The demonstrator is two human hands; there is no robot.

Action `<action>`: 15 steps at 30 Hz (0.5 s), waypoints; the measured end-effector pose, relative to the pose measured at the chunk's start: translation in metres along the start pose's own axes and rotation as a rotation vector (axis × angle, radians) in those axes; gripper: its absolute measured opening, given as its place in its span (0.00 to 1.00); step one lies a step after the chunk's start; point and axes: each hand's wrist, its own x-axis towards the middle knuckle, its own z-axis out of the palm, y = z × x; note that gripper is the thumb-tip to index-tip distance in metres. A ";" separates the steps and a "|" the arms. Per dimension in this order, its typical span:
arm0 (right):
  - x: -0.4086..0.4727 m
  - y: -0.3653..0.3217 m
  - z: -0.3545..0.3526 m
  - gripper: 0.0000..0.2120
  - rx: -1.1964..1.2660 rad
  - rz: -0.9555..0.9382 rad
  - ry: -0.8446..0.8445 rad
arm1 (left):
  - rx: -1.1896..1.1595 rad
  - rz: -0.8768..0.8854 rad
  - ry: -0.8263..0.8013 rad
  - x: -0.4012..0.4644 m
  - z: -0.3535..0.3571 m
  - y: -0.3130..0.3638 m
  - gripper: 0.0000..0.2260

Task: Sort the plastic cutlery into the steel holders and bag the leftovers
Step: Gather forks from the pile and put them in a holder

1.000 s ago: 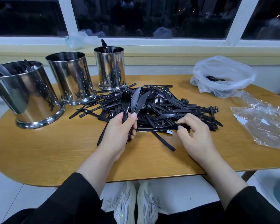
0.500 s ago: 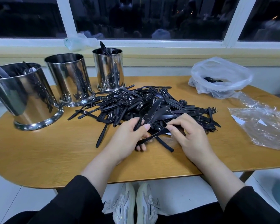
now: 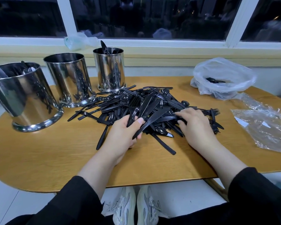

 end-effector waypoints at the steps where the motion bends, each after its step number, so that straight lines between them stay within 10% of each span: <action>1: 0.003 0.001 0.001 0.16 -0.041 -0.007 -0.044 | -0.012 0.003 0.003 0.001 -0.001 -0.001 0.15; 15: 0.006 -0.004 -0.005 0.09 0.055 -0.077 0.182 | -0.088 0.031 0.015 0.004 -0.006 -0.007 0.13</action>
